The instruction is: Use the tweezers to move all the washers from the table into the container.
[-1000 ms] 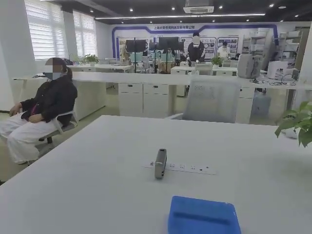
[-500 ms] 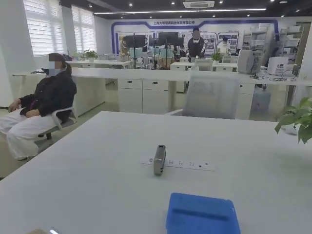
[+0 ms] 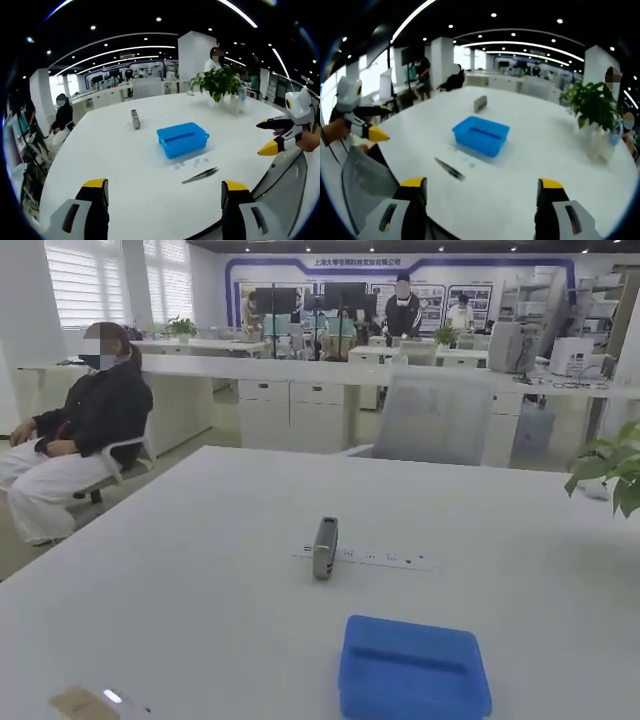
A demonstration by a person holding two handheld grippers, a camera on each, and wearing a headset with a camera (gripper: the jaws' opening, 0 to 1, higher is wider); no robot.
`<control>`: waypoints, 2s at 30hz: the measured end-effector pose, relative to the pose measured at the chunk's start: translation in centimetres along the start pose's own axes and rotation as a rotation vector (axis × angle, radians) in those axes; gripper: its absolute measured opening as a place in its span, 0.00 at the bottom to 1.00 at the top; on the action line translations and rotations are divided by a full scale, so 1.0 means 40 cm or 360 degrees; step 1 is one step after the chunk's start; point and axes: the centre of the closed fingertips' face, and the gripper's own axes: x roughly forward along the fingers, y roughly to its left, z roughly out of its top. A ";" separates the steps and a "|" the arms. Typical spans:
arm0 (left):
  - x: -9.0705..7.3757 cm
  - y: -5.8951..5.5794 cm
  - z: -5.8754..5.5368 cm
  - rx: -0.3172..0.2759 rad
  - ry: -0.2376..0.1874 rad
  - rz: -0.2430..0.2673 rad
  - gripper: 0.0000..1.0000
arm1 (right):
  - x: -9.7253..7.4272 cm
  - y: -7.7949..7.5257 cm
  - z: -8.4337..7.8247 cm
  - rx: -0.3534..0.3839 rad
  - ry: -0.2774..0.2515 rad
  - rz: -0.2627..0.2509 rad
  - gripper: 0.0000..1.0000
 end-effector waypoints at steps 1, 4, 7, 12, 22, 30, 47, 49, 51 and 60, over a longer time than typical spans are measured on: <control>0.003 -0.001 -0.001 0.0006 0.0007 -0.0009 0.95 | 0.001 0.000 -0.001 0.0005 0.0002 0.0001 0.89; 0.011 -0.001 -0.002 0.0062 0.0023 -0.0024 0.91 | 0.009 0.002 -0.004 -0.0002 0.0019 0.0002 0.88; 0.022 -0.001 0.001 0.0095 0.0032 -0.0047 0.89 | 0.009 0.003 0.000 -0.0009 0.0014 -0.0002 0.87; 0.049 -0.010 0.002 0.0179 0.0044 -0.0113 0.81 | 0.014 -0.004 0.007 0.0014 -0.0006 -0.0016 0.84; 0.126 -0.063 -0.051 0.0514 0.0246 -0.0395 0.51 | 0.027 -0.006 -0.020 0.0008 0.0068 -0.0012 0.82; 0.194 -0.100 -0.082 0.0618 0.0367 -0.0558 0.29 | 0.037 -0.005 -0.039 0.0012 0.0106 0.0014 0.82; 0.337 -0.135 -0.164 0.0789 0.0595 -0.0794 0.21 | 0.040 -0.019 -0.061 0.0068 0.0147 0.0012 0.82; 0.345 -0.134 -0.172 0.0804 0.0618 -0.0807 0.17 | 0.044 -0.019 -0.062 0.0060 0.0153 0.0018 0.82; 0.349 -0.136 -0.177 0.0813 0.0628 -0.0823 0.15 | 0.046 -0.021 -0.062 0.0053 0.0157 0.0020 0.82; 0.353 -0.155 -0.183 0.0890 0.0618 -0.0905 0.07 | 0.052 -0.016 -0.061 0.0052 0.0165 0.0034 0.82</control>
